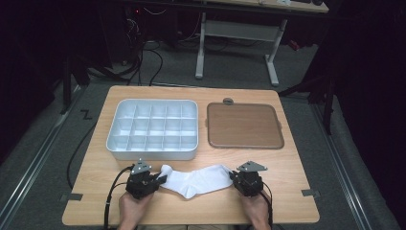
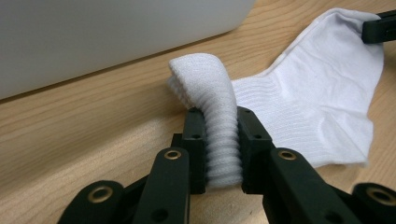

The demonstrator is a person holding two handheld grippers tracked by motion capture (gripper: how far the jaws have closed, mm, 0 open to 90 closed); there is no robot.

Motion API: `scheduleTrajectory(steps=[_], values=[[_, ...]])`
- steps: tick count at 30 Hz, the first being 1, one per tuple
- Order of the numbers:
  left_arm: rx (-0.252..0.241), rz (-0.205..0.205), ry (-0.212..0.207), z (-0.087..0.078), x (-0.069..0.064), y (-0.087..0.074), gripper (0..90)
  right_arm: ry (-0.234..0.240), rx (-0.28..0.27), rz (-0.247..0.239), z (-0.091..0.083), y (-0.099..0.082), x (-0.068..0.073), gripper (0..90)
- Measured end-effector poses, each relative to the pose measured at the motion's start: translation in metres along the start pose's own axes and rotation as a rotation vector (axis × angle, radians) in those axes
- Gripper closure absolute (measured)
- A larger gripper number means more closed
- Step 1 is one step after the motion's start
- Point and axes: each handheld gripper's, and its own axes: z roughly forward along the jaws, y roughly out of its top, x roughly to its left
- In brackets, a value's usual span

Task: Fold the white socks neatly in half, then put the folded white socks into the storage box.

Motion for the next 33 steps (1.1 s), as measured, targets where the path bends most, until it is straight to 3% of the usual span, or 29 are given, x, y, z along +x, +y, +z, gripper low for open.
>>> scheduleTrajectory(steps=[19,21,25,29,33], values=[[-0.003,0.025,0.03,0.004,0.002,0.0,70.8,-0.002,0.021,0.003,0.003,-0.001,0.0,80.6],[-0.01,0.019,0.039,0.004,0.002,0.001,67.2,-0.003,0.024,0.006,0.003,0.0,-0.001,77.3],[-0.021,0.006,0.06,0.003,0.002,0.004,47.1,-0.022,0.016,0.03,0.0,-0.001,-0.005,64.2],[-0.02,0.005,0.081,0.003,0.001,0.006,39.2,-0.037,-0.024,0.054,-0.009,-0.001,-0.007,59.4],[-0.01,0.002,0.102,0.005,-0.001,0.008,37.6,-0.036,-0.051,0.043,-0.014,0.001,-0.004,59.3]])
